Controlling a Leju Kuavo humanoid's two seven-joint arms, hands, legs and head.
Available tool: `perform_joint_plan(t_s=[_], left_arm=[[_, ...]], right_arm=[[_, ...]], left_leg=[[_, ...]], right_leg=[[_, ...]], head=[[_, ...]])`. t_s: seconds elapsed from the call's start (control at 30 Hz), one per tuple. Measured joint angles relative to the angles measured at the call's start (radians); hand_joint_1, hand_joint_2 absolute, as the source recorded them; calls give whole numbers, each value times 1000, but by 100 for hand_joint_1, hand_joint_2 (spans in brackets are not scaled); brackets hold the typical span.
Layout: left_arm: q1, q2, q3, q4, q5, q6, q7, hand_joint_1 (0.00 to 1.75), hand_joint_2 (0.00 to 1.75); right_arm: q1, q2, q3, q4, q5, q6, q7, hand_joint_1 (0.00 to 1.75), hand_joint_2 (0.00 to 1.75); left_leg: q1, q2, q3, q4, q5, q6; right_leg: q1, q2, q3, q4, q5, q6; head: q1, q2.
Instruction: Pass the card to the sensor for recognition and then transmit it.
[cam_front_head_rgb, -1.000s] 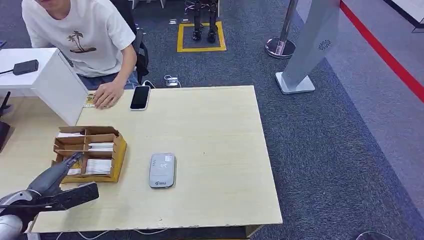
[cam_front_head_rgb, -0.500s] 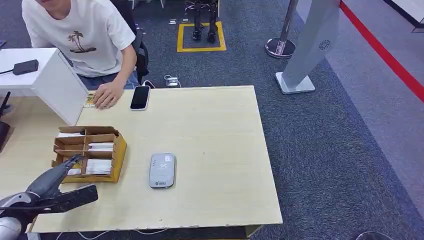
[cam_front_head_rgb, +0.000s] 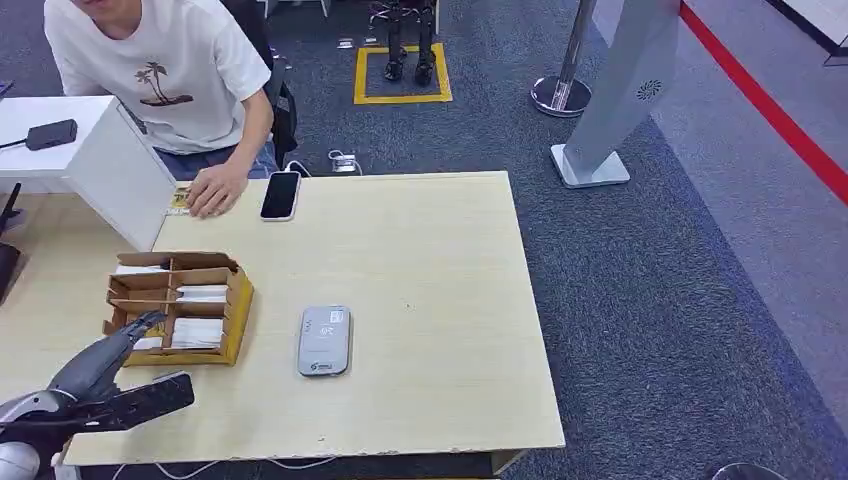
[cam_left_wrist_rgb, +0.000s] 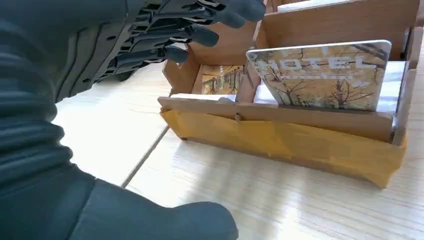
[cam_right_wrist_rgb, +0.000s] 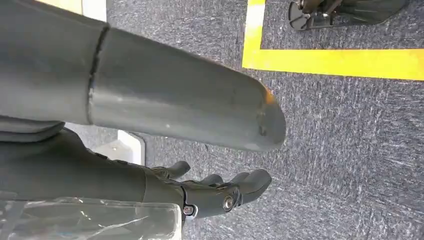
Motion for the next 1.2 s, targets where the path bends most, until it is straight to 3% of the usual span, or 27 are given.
perform_joint_plan(t_s=[1.2], left_arm=[[-13,-11,50,-5,-24,1,3,0,175]], right_arm=[[-1,1,0,-5,14,4,-1,0,0]], left_leg=[[0,0,0,0,0,0]], right_leg=[[0,0,0,0,0,0]], head=[[0,0]])
